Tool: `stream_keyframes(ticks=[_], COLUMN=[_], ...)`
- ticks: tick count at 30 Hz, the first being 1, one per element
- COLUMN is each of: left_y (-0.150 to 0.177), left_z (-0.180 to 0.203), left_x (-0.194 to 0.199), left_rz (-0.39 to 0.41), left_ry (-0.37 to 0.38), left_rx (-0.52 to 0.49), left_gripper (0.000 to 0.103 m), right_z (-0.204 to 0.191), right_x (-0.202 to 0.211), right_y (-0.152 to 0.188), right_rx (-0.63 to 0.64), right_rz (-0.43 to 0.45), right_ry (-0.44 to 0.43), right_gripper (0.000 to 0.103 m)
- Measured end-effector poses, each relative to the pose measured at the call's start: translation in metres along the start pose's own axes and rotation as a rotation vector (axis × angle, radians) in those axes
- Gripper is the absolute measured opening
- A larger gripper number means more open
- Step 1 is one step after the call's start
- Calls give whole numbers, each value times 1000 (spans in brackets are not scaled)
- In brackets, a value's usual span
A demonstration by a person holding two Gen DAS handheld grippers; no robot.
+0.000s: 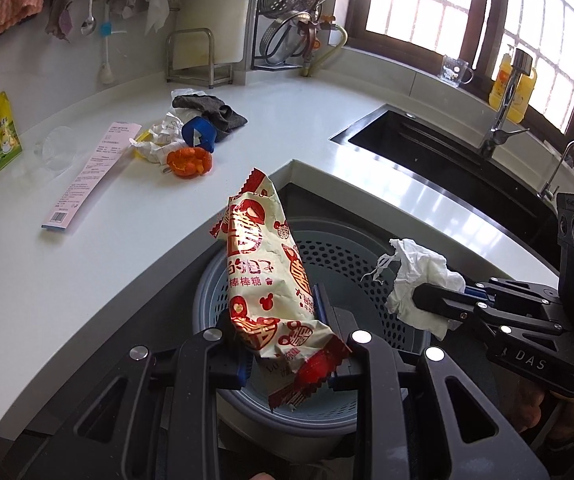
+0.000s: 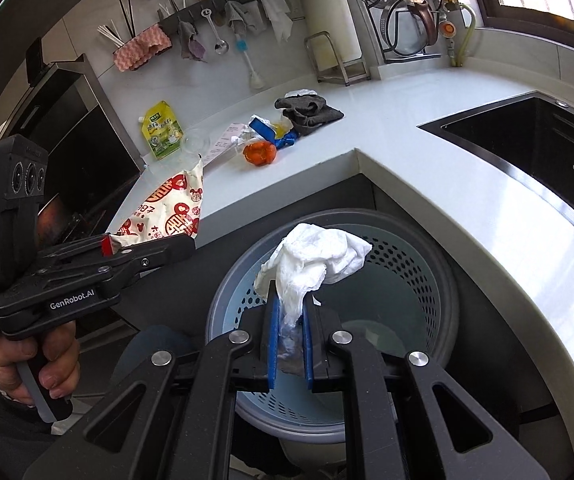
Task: Collect trash
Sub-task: 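Carry both items over the mesh basket and open both tools to drop them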
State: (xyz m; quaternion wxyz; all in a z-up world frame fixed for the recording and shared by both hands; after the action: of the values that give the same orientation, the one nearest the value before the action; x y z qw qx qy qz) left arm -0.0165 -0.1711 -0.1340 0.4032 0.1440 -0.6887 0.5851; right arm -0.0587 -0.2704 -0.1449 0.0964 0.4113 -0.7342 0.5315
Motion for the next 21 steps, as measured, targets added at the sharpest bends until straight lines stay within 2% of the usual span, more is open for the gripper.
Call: stream_keyframes(ticks=[13,21], left_y=[13,25], left_z=[7,14], left_x=[-18,-37], left_rz=[-66,-137], left_ry=[13,49], left_rx=[-15,-13], left_gripper=[26,27], right_z=[6,12], right_x=[-10,-22], right_y=[12,12], right_rx=[-3,-1], right_rz=[-39,-61], right_ry=[14,26], right_gripper=[10,10])
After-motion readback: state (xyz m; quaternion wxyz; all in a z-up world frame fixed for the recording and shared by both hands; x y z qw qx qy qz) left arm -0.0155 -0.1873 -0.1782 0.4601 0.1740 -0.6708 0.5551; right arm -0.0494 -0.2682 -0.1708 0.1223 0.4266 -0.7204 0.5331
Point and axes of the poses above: each gripper's, at about its wrist camera, not at the fingertips, and x roughly against the way its jaws point, z to its right, y to its underside, the point moved 9 cm from there along -x, roughly the way its jaws point, and after that the axes turned 8 degrees about -y, right-handed, at the moved point
